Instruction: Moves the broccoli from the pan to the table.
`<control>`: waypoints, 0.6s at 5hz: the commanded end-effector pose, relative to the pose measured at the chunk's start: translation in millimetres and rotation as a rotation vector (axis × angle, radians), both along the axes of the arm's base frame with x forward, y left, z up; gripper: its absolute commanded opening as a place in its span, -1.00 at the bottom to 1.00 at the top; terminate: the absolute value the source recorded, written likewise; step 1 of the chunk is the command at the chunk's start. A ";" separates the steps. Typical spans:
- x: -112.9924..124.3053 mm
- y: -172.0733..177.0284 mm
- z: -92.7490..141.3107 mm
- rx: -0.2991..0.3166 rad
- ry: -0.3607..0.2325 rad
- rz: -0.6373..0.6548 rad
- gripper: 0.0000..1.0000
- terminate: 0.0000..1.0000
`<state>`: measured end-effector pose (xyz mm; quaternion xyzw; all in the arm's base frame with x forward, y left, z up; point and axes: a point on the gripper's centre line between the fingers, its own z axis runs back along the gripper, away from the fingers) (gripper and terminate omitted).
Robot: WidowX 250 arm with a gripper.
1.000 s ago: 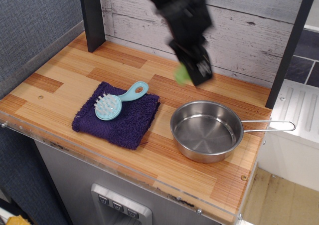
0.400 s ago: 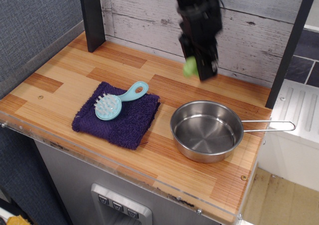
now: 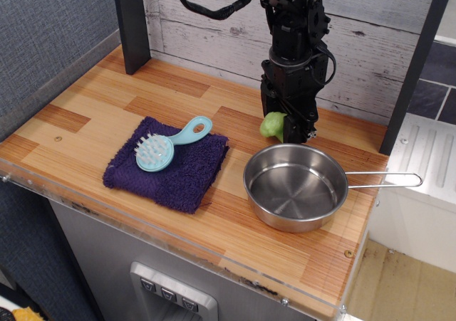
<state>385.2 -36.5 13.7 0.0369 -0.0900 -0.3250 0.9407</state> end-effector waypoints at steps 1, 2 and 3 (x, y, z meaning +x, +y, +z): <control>-3.8 29.4 14.6 -0.061 0.006 0.112 1.00 -1.00; -15.9 44.0 50.7 -0.165 0.059 0.366 1.00 -1.00; -34.9 60.4 81.4 -0.172 0.079 0.575 1.00 -1.00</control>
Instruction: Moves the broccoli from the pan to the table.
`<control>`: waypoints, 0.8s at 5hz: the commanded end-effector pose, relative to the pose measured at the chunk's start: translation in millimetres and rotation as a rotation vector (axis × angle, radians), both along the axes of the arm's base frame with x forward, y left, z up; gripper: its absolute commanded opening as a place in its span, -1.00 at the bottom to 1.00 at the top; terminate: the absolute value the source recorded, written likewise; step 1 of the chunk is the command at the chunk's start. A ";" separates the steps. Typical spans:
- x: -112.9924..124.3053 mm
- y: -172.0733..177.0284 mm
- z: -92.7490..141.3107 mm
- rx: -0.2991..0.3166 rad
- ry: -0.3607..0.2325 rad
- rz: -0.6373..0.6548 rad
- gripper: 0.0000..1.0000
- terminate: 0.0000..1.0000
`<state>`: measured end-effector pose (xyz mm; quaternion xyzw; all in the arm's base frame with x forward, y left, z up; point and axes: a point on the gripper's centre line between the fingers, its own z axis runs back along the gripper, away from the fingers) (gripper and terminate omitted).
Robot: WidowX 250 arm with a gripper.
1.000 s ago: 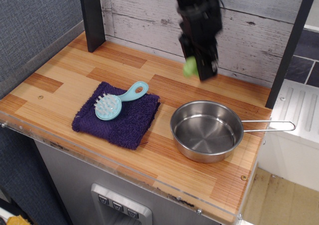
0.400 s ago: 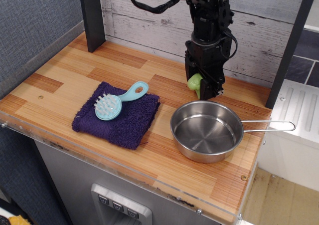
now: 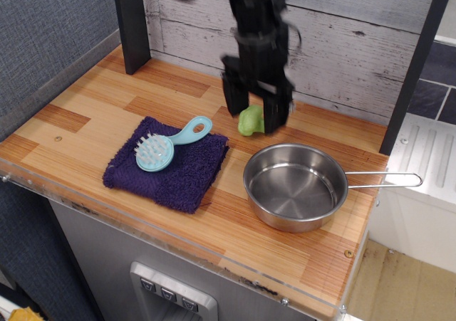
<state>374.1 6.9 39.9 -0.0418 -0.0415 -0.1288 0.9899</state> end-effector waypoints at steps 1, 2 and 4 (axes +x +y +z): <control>-37.6 24.9 73.9 0.047 -0.033 0.308 1.00 -1.00; -53.6 30.8 80.9 0.082 -0.042 0.329 1.00 -1.00; -69.6 42.2 82.0 0.075 -0.099 0.160 1.00 -1.00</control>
